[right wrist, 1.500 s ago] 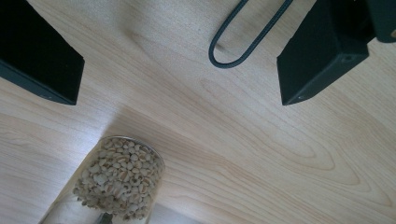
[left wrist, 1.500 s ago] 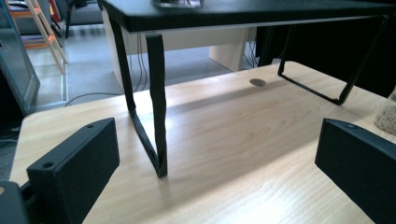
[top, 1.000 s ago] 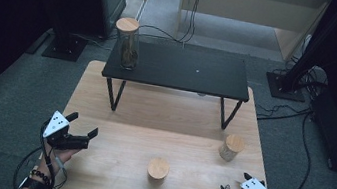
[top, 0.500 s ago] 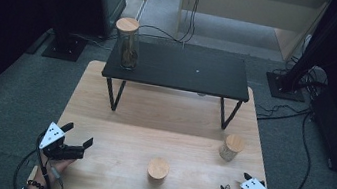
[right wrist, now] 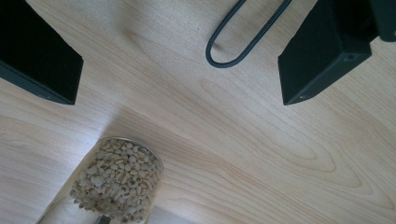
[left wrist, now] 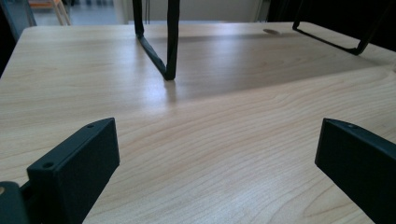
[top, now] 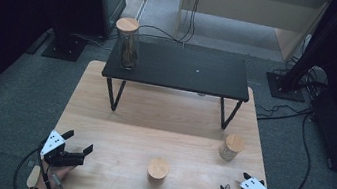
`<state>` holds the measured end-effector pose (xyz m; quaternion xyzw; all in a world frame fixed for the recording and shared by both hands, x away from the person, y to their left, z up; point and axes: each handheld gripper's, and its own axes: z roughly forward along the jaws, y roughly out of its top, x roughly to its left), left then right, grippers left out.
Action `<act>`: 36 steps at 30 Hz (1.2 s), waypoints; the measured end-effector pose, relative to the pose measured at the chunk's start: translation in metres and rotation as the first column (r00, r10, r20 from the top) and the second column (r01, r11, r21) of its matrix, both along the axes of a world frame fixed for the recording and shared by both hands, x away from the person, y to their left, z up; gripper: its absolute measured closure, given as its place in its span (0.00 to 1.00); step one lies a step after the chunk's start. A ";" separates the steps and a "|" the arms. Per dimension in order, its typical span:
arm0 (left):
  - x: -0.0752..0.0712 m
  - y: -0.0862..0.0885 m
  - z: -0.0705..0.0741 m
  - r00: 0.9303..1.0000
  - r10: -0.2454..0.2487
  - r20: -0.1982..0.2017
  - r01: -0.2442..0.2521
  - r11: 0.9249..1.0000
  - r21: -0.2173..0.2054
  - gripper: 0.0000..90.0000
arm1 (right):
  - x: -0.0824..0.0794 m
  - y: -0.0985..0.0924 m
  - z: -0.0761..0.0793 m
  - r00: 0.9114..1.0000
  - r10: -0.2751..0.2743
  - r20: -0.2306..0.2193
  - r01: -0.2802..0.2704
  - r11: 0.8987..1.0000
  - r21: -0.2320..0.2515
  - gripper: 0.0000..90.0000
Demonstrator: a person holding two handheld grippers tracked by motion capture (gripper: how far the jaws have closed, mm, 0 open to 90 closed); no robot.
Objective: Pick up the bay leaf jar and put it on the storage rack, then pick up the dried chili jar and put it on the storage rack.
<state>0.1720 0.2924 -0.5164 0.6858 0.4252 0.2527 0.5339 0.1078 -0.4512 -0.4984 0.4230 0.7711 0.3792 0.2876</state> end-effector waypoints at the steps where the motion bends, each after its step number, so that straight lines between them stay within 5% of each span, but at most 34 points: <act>1: 0.000 0.002 -0.001 1.000 -0.005 0.000 0.005 1.000 -0.004 0.00 | 0.000 0.000 0.000 1.000 0.002 -0.002 -0.002 1.000 0.001 0.00; 4: 0.002 0.005 -0.003 1.000 0.000 -0.009 0.000 0.999 -0.036 0.00 | 0.000 0.000 0.000 1.000 0.002 -0.002 -0.002 1.000 -0.001 0.00; 12: 0.002 0.005 -0.002 0.999 -0.038 -0.007 0.038 0.999 -0.009 0.00 | 0.000 -0.001 0.000 1.000 0.003 -0.002 -0.003 1.000 0.004 0.00; 36: 0.003 0.010 -0.005 0.999 -0.043 -0.006 0.043 0.998 -0.049 0.00 | -0.005 -0.001 0.000 1.000 0.010 0.028 -0.010 1.000 -0.001 0.00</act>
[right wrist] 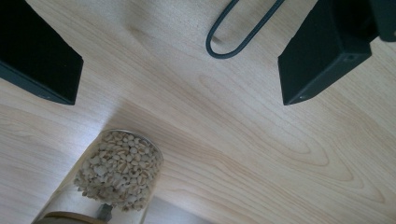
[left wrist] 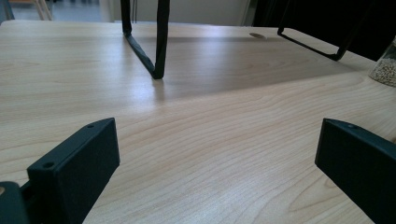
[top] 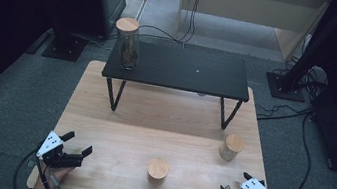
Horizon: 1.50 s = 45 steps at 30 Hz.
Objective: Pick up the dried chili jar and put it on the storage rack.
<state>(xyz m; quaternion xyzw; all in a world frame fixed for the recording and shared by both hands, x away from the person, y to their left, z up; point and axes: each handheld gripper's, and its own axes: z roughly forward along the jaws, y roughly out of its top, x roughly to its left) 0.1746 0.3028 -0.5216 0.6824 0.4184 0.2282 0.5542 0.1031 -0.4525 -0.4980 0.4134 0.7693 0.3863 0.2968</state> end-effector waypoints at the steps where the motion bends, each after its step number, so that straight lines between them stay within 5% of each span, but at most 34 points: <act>1: 0.000 0.000 0.000 1.000 0.001 0.002 -0.001 1.000 0.000 0.00 | 0.000 0.000 0.000 1.000 0.000 0.001 0.000 1.000 0.000 0.00; 7: 0.000 0.000 0.000 1.000 -0.017 0.010 0.017 1.000 0.013 0.00 | -0.002 0.004 0.000 1.000 -0.007 0.014 0.007 1.000 -0.015 0.00; 20: 0.001 0.002 -0.001 0.999 -0.030 0.013 0.030 1.000 0.003 0.00 | -0.007 0.008 0.006 1.000 0.020 0.019 -0.021 0.999 0.040 0.00; 45: 0.003 0.005 -0.003 0.999 -0.039 0.011 0.040 0.999 -0.015 0.01 | 0.002 0.063 0.008 0.988 0.152 0.018 -0.152 0.987 0.048 0.00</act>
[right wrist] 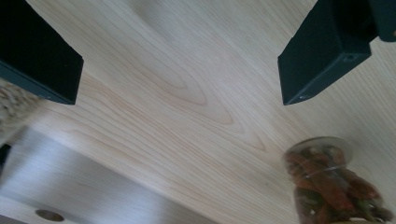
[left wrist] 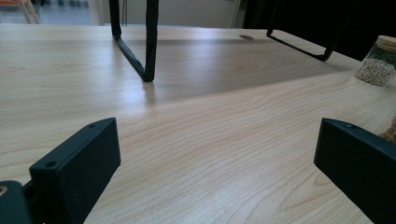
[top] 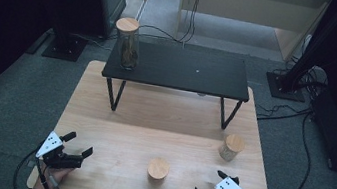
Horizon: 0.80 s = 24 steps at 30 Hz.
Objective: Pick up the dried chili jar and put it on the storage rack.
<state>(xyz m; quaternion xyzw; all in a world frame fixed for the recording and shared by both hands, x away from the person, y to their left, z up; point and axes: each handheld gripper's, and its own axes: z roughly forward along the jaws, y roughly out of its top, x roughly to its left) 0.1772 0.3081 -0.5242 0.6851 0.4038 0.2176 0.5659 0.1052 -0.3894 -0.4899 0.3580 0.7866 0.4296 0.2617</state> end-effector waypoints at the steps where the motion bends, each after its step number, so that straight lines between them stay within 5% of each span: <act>1: 0.000 0.000 0.000 1.000 0.001 0.000 -0.001 1.000 -0.001 0.01 | 0.001 0.005 0.000 1.000 0.010 0.001 -0.010 1.000 -0.002 0.00; 24: -0.001 0.000 0.000 1.000 0.015 -0.006 -0.015 1.000 -0.011 0.01 | 0.009 0.047 -0.002 0.996 0.084 -0.008 -0.084 0.996 0.004 0.01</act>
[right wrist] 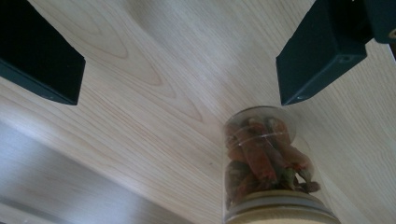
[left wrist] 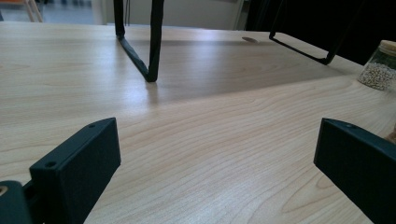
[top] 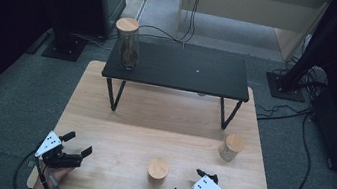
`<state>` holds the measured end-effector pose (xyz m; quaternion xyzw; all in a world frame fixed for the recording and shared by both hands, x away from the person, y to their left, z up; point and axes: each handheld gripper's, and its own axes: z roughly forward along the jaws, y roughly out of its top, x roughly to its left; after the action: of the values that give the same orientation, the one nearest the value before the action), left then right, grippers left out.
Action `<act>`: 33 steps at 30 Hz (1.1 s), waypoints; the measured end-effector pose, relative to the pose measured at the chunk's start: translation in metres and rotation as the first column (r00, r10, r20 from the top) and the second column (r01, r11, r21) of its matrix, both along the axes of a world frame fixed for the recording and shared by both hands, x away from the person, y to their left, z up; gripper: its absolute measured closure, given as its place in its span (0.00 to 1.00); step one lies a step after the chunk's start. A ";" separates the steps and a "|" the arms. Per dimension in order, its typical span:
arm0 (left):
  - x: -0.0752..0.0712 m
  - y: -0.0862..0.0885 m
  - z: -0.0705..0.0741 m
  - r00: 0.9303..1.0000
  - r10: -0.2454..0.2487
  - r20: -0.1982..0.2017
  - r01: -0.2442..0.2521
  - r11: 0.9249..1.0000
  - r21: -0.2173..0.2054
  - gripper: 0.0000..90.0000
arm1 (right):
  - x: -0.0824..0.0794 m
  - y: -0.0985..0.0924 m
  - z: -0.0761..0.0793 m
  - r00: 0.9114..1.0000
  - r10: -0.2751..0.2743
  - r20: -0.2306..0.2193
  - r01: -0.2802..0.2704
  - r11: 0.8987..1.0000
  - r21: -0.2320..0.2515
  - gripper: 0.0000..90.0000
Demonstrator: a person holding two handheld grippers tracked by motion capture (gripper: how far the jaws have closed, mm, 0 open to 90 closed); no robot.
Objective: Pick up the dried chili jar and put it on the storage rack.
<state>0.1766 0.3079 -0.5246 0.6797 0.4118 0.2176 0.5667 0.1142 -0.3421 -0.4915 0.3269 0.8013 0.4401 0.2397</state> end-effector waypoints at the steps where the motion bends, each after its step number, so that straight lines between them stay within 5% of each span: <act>1: 0.000 0.000 0.000 1.000 0.001 0.001 -0.001 1.000 0.000 0.01 | 0.001 0.002 0.000 1.000 0.004 0.000 -0.004 1.000 0.001 0.01; 33: -0.002 0.002 -0.003 1.000 0.012 0.008 -0.012 1.000 -0.023 0.01 | 0.014 0.042 0.003 0.994 0.112 -0.011 -0.112 0.994 -0.002 0.02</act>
<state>0.1745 0.3102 -0.5275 0.6697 0.4160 0.2193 0.5747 0.1286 -0.3003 -0.4885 0.2834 0.8202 0.4499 0.2109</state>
